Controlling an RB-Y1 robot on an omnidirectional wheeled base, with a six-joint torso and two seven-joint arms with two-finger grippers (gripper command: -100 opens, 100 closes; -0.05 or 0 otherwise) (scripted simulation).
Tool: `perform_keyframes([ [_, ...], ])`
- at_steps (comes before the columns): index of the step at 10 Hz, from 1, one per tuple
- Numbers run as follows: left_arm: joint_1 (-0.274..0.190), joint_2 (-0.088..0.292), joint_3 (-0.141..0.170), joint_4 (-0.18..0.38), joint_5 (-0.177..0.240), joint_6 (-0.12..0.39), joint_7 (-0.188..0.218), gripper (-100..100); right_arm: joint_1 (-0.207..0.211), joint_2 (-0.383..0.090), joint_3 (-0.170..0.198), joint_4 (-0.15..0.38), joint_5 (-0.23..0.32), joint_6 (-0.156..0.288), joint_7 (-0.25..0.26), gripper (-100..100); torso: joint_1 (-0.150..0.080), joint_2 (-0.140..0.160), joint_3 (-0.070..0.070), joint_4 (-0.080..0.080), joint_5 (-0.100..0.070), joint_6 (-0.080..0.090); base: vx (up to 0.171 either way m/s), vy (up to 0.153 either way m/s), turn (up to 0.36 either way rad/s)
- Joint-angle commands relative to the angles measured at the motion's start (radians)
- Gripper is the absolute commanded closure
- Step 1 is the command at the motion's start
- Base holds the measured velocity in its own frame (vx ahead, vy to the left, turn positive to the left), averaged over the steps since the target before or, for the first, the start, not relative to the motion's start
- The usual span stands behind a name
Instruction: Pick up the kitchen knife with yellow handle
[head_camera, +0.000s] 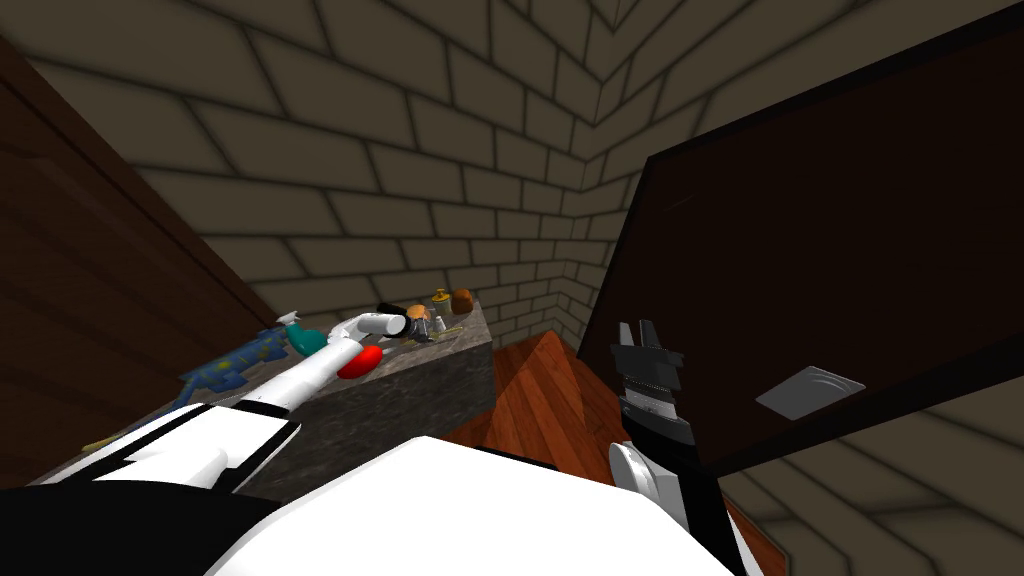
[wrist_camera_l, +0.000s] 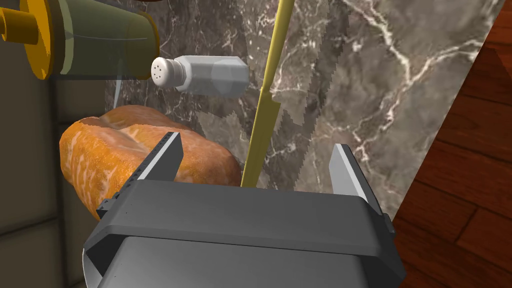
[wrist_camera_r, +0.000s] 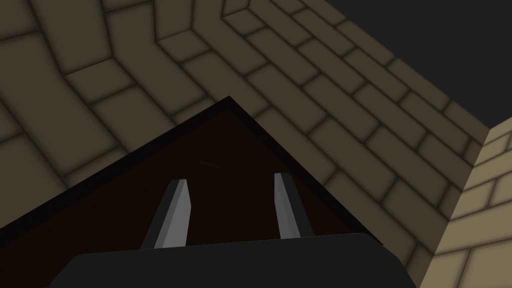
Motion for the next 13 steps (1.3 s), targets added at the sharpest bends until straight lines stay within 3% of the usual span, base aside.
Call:
perform_keyframes([
  [1, -0.05, 0.004, -0.02, 0.05, 0.019, 0.05, -0.009, -100, 0.0, 0.0, 0.0, 0.0, 0.0, 0.0, 0.0, 0, 0.0, 0.0, 0.0, 0.0, 0.0, 0.0, -0.019, 0.025, 0.017],
  [2, -0.059, 0.004, -0.02, 0.062, 0.019, 0.05, -0.009, -100, 0.0, 0.0, 0.0, 0.0, 0.0, 0.0, 0.0, 0, 0.001, -0.001, 0.0, 0.0, 0.0, 0.0, -0.009, 0.02, 0.001],
  [6, -0.183, 0.009, -0.075, 0.193, 0.065, 0.166, -0.04, -100, 0.0, 0.0, 0.0, 0.0, 0.0, 0.0, 0.0, 0, 0.001, -0.002, -0.001, -0.001, 0.0, 0.0, 0.004, 0.032, -0.006],
  [7, -0.183, 0.009, -0.075, 0.203, 0.065, 0.171, -0.04, -100, 0.0, 0.0, 0.0, 0.0, 0.0, 0.0, 0.0, 0, 0.002, -0.003, -0.002, -0.001, 0.001, 0.0, 0.018, 0.037, -0.013],
  [10, -0.262, 0.004, -0.118, 0.294, 0.096, 0.262, -0.069, -100, 0.0, 0.0, 0.0, 0.0, 0.0, 0.0, 0.0, 0, 0.002, -0.003, -0.002, -0.001, 0.001, 0.0, 0.024, 0.045, -0.025],
  [11, -0.262, 0.004, -0.118, 0.302, 0.096, 0.262, -0.069, -100, 0.0, 0.0, 0.0, 0.0, 0.0, 0.0, 0.0, 0, 0.003, -0.004, -0.002, -0.001, 0.001, 0.0, 0.035, 0.045, -0.018],
  [13, -0.306, -0.003, -0.147, 0.358, 0.113, 0.319, -0.09, -100, 0.0, 0.0, 0.0, 0.0, 0.0, 0.0, 0.0, 0, 0.002, -0.004, -0.002, -0.001, 0.001, 0.0, 0.036, 0.048, -0.033],
])
